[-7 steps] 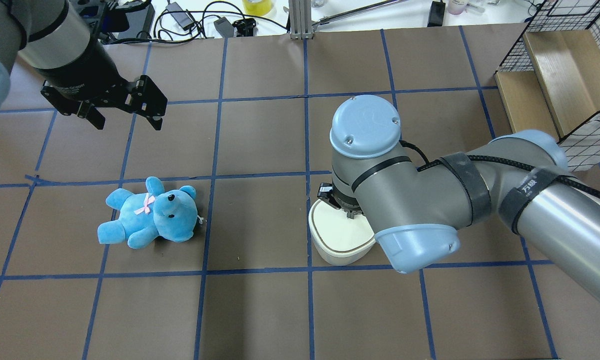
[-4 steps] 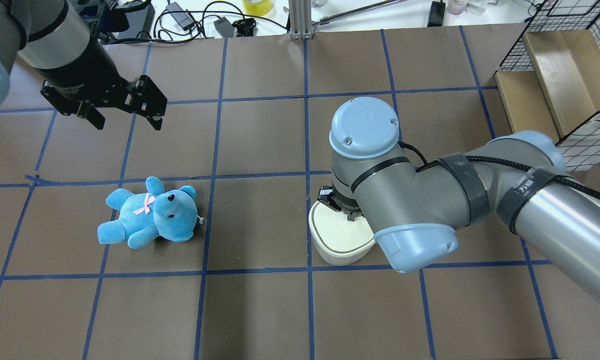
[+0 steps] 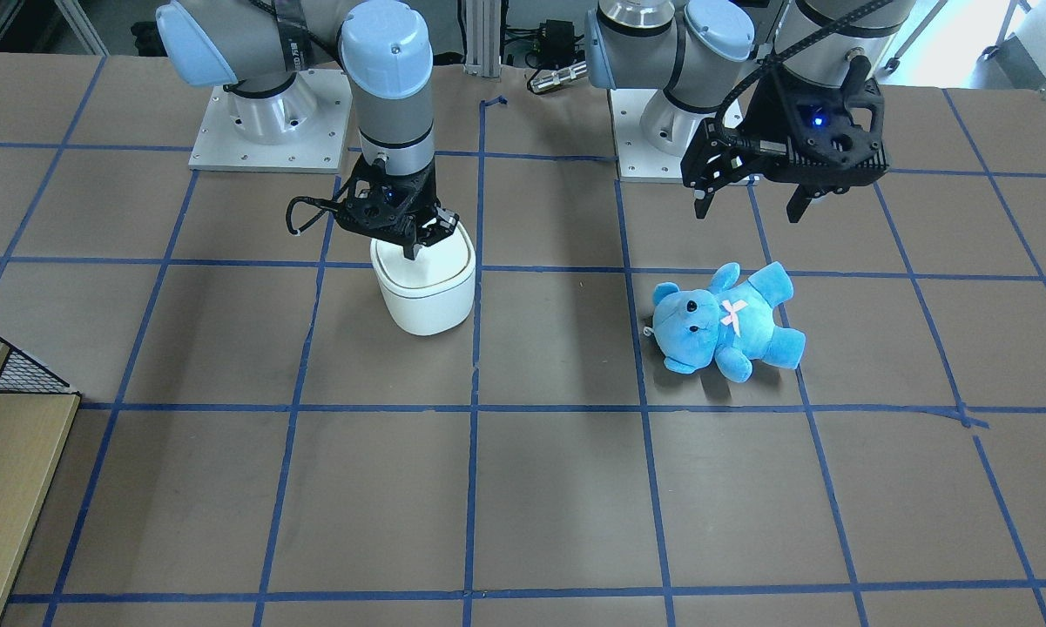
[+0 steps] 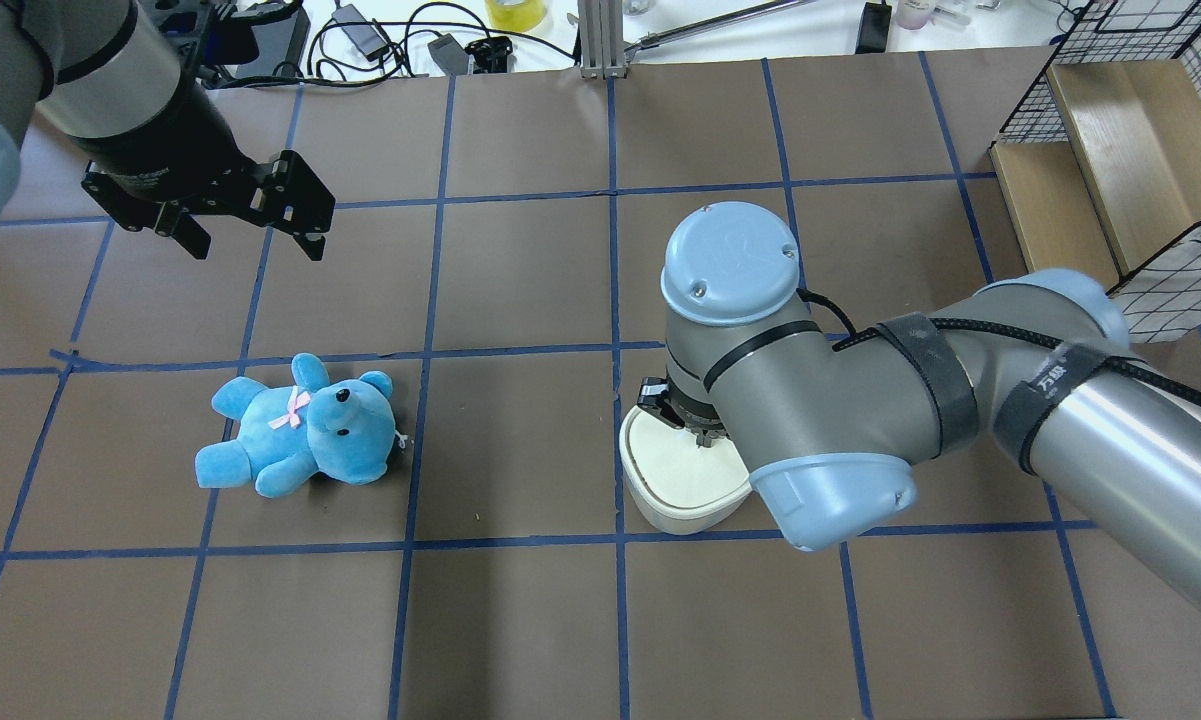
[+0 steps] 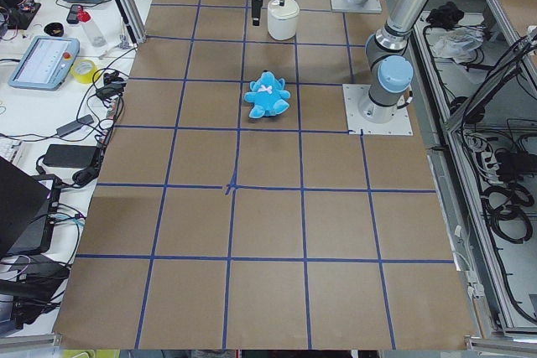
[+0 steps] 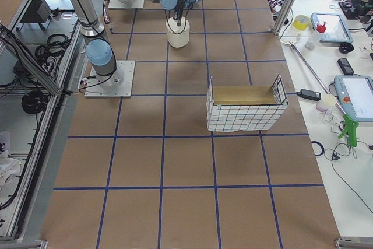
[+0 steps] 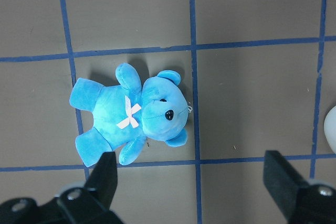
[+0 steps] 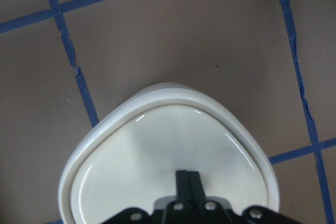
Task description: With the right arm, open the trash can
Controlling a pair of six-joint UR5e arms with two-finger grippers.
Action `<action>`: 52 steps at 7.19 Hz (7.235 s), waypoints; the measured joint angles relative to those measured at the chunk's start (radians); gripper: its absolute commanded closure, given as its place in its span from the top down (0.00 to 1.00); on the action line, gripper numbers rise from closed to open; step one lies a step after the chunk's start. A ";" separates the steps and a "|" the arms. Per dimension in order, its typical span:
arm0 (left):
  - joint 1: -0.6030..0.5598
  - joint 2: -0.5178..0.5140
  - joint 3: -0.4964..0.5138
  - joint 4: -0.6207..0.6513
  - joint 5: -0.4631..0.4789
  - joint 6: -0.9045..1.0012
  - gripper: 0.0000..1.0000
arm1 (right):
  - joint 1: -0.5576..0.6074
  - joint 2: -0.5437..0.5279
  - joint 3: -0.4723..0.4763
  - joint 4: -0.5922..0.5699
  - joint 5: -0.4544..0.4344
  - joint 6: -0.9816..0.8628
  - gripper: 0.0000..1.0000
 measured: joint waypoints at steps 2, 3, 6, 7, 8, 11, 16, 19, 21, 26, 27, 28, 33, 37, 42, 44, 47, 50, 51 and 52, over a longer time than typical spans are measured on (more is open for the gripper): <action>0.000 0.000 0.000 0.000 0.000 0.000 1.00 | -0.001 -0.005 -0.050 0.048 0.058 0.011 0.00; 0.000 0.000 0.000 0.000 0.000 0.000 1.00 | -0.001 -0.006 -0.095 0.108 0.076 0.013 0.00; 0.000 0.000 0.000 0.000 0.000 0.000 1.00 | -0.002 -0.006 -0.254 0.313 0.083 0.009 0.50; 0.000 0.000 0.000 0.000 0.000 0.000 1.00 | -0.002 -0.006 -0.303 0.360 0.075 0.003 0.69; 0.000 0.000 0.000 0.000 0.000 0.000 1.00 | -0.002 -0.007 -0.338 0.382 0.060 -0.001 0.80; 0.000 0.000 0.000 0.000 0.000 0.000 1.00 | -0.004 -0.006 -0.379 0.393 0.016 -0.012 0.78; 0.000 0.000 0.000 0.000 0.000 0.000 1.00 | -0.002 -0.005 -0.317 0.384 0.015 -0.015 0.00; 0.000 0.000 0.000 0.000 0.000 0.001 1.00 | -0.002 -0.005 -0.262 0.344 0.014 -0.011 0.00; 0.000 0.000 0.000 0.000 0.000 0.001 1.00 | -0.004 -0.018 -0.287 0.357 0.017 -0.012 0.24; 0.000 0.000 0.000 0.000 0.000 0.000 1.00 | -0.010 -0.034 -0.407 0.445 -0.036 -0.093 1.00; 0.000 0.000 0.000 0.000 0.000 0.000 1.00 | -0.024 -0.033 -0.424 0.446 -0.045 -0.136 1.00; 0.000 0.000 0.000 0.000 0.000 0.000 1.00 | -0.052 -0.033 -0.441 0.447 -0.048 -0.205 1.00; 0.000 0.000 0.000 0.000 0.000 0.000 1.00 | -0.213 -0.034 -0.469 0.456 -0.030 -0.546 1.00; 0.000 0.000 0.000 0.000 0.000 0.001 1.00 | -0.339 -0.033 -0.479 0.459 0.009 -0.660 1.00; 0.000 0.000 0.000 0.000 0.000 0.000 1.00 | -0.383 -0.034 -0.501 0.526 0.013 -0.627 1.00; 0.000 0.000 0.000 0.000 0.000 0.000 1.00 | -0.389 -0.035 -0.512 0.558 0.010 -0.603 1.00; 0.001 0.000 0.000 0.000 0.000 0.000 1.00 | -0.401 -0.034 -0.530 0.602 0.009 -0.599 1.00; 0.000 0.000 0.000 0.000 0.000 0.000 1.00 | -0.420 -0.035 -0.529 0.618 0.012 -0.607 1.00; 0.000 0.000 0.000 0.000 0.000 0.000 1.00 | -0.420 -0.036 -0.529 0.618 0.019 -0.615 1.00; 0.000 0.000 0.000 0.000 0.000 0.000 1.00 | -0.421 -0.036 -0.529 0.616 0.023 -0.620 1.00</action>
